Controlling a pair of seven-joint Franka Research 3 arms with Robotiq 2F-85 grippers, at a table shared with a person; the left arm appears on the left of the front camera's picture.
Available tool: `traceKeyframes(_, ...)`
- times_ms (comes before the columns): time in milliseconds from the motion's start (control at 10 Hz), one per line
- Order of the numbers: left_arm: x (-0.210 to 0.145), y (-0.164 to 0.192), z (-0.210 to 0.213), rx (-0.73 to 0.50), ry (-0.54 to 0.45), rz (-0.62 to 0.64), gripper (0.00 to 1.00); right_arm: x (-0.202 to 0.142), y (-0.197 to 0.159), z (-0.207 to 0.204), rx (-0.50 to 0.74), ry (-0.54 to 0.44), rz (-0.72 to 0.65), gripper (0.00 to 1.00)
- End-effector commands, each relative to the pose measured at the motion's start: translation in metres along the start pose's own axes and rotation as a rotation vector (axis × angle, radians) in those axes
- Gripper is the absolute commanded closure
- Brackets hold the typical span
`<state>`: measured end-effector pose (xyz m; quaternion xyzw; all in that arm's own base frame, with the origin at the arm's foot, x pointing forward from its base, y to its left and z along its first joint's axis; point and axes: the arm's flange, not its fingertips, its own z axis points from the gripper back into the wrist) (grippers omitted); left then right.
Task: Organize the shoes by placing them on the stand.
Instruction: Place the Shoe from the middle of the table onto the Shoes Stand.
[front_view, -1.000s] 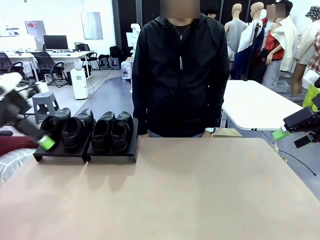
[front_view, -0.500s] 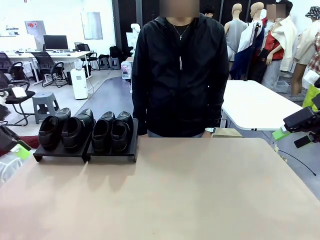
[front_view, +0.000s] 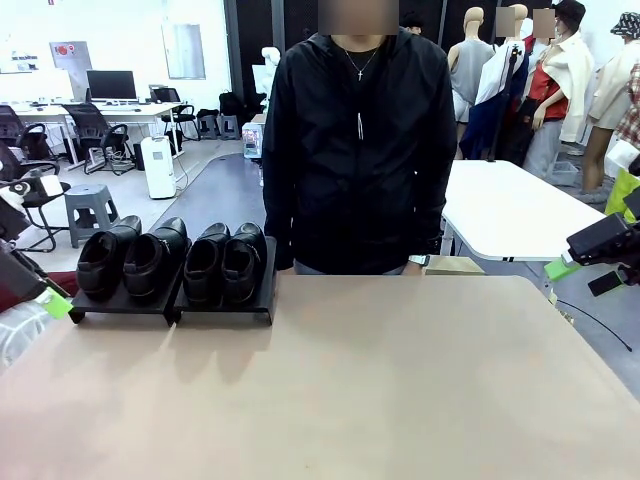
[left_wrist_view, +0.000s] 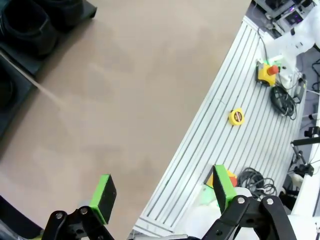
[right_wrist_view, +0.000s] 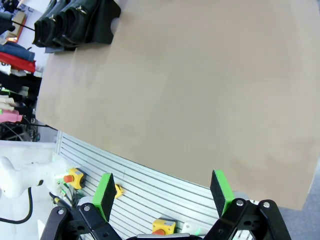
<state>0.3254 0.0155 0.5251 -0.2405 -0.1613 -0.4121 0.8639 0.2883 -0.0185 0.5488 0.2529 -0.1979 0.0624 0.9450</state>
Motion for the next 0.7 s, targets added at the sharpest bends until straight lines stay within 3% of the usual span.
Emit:
traceKeyframes(0, -0.0007, -0.0022, -0.0023, -0.007, -0.022, 0.014, 0.0, -0.0012, 0.0009, 0.0014, -0.01, 0.003, -0.02, 0.0)
traceKeyframes(600, -0.0007, -0.0022, -0.0023, -0.007, -0.022, 0.014, 0.0, -0.0012, 0.0009, 0.0014, -0.01, 0.003, -0.02, 0.0)
